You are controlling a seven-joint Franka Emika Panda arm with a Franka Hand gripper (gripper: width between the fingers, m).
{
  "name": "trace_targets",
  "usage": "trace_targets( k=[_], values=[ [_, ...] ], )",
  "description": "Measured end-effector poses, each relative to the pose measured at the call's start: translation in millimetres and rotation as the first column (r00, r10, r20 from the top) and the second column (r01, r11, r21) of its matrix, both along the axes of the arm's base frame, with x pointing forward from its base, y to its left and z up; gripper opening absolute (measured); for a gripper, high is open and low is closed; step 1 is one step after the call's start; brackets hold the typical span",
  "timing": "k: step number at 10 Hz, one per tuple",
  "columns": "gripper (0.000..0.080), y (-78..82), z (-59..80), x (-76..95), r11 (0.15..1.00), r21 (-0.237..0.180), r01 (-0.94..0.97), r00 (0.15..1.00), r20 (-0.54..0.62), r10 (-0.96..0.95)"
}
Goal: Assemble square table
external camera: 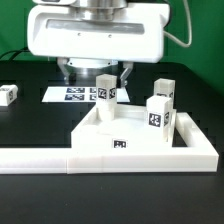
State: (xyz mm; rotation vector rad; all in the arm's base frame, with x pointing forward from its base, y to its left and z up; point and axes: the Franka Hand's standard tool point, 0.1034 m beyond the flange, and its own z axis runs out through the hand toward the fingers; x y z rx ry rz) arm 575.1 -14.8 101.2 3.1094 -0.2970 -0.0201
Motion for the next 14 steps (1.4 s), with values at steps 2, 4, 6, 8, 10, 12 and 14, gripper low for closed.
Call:
trace_targets(
  k=[2, 4, 6, 8, 10, 12, 14],
  values=[
    [0.0649, -9.8, -0.5, -0.5, 1.0, -0.002, 0.006, 1.0, -0.001, -0.006],
    [0.0649, -30.2, -2.1, -3.9, 0.999, 0.004, 0.044, 0.999, -0.003, -0.044],
    [0.0649, -72.1, -11.2, -22.6, 1.0, -0.006, 0.013, 1.0, -0.018, -0.013],
    [0.0649, -115.8, -16.0, -39.9, 1.0, -0.014, 0.017, 0.999, -0.028, -0.017],
    [0.0649, -148.5, -17.1, -47.9, 0.998, -0.025, 0.051, 0.998, -0.033, -0.052],
    [0.0649, -169.0, -16.4, -50.3, 0.997, -0.028, 0.072, 0.997, -0.032, -0.073],
    [0.0649, -177.6, -17.4, -53.6, 0.996, -0.03, 0.081, 0.996, -0.034, -0.082]
  ],
)
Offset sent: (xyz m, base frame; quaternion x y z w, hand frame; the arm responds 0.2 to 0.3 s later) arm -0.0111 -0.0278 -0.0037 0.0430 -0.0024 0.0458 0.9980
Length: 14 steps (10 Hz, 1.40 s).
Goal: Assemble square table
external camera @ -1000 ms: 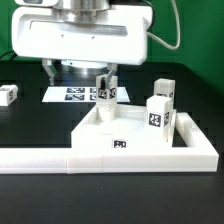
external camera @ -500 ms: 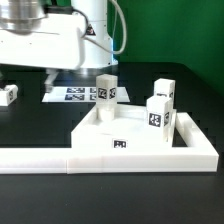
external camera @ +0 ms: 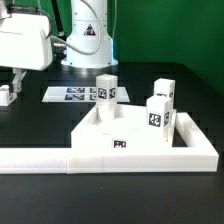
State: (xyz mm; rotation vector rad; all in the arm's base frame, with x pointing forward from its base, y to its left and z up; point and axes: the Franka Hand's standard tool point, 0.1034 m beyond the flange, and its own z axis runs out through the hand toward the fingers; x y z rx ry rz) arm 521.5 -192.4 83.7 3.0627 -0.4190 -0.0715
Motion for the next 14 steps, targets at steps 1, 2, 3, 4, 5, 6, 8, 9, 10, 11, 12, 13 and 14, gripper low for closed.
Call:
trace_targets(
  k=[1, 2, 3, 4, 5, 6, 8, 9, 10, 11, 12, 13, 14],
  values=[
    [0.0649, -0.4, -0.5, -1.2, 1.0, 0.001, -0.002, 1.0, -0.003, 0.002],
    [0.0649, -5.9, -1.7, -5.3, 1.0, 0.001, -0.012, 1.0, -0.006, 0.012],
    [0.0649, -13.7, -7.5, -19.6, 1.0, -0.009, -0.02, 1.0, -0.003, 0.02],
    [0.0649, -18.9, -12.7, -39.2, 1.0, -0.012, -0.017, 1.0, -0.01, 0.017],
    [0.0649, -21.6, -14.9, -55.2, 1.0, -0.009, -0.004, 1.0, -0.018, 0.003],
    [0.0649, -26.2, -15.9, -65.4, 1.0, -0.008, 0.005, 1.0, -0.026, -0.005],
    [0.0649, -28.8, -21.8, -80.3, 1.0, -0.005, 0.013, 0.999, -0.046, -0.013],
    [0.0649, -29.0, -23.7, -84.9, 1.0, -0.004, 0.013, 0.999, -0.051, -0.013],
    [0.0649, -29.3, -26.1, -92.1, 1.0, -0.004, 0.014, 0.998, -0.056, -0.014],
    [0.0649, -29.3, -27.8, -96.2, 1.0, -0.002, 0.013, 0.998, -0.062, -0.013],
    [0.0649, -32.9, -30.7, -105.1, 1.0, -0.004, -0.013, 0.998, -0.065, 0.013],
    [0.0649, -38.5, -35.9, -120.6, 1.0, -0.005, -0.03, 0.997, -0.07, 0.03],
    [0.0649, -40.7, -39.2, -131.4, 0.998, -0.001, -0.064, 0.995, -0.079, 0.063]
  ],
)
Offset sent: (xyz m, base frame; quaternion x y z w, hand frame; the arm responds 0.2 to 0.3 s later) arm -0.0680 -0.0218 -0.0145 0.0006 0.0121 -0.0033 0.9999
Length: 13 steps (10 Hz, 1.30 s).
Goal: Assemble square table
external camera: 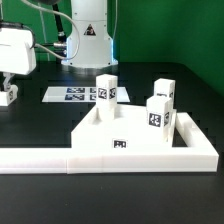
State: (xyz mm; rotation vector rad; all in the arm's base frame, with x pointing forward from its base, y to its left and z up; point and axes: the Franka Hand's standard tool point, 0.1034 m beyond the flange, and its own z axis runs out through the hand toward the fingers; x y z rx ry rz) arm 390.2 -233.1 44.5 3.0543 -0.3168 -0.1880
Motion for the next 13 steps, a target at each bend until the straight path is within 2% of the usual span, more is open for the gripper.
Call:
trace_targets(
  k=[5, 11, 12, 13],
  values=[
    [0.0649, 3.0, -7.0, -32.8, 1.0, 0.02, -0.018, 0.999, -0.031, 0.019],
    [0.0649, 5.1, -11.1, -37.7, 0.999, 0.034, -0.009, 0.998, -0.061, 0.011],
    [0.0649, 13.6, -12.9, -42.3, 0.996, 0.083, 0.018, 0.989, -0.145, -0.006],
    [0.0649, 15.5, -13.0, -38.5, 0.994, 0.11, 0.028, 0.977, -0.212, -0.004]
  ],
)
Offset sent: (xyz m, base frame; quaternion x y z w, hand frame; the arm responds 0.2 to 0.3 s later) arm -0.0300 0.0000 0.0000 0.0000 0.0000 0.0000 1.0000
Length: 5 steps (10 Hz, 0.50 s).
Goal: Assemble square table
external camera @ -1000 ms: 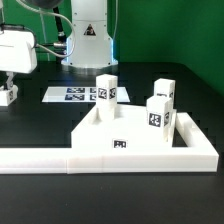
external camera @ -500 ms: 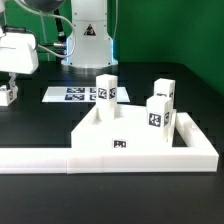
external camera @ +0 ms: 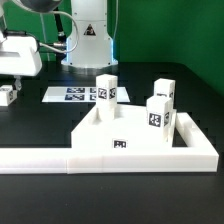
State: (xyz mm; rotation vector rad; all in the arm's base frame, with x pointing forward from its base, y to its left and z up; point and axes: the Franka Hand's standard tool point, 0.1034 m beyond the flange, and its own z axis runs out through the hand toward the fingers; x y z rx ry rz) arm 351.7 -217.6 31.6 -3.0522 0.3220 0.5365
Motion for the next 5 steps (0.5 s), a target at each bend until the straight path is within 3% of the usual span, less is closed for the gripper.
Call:
trace_targets(
  k=[3, 5],
  values=[
    [0.0649, -1.2, -8.6, -5.8, 0.999, 0.033, 0.006, 0.982, -0.188, 0.001],
    [0.0649, -6.1, -17.0, -11.2, 0.999, 0.028, 0.02, 0.947, -0.32, -0.009]
  ],
)
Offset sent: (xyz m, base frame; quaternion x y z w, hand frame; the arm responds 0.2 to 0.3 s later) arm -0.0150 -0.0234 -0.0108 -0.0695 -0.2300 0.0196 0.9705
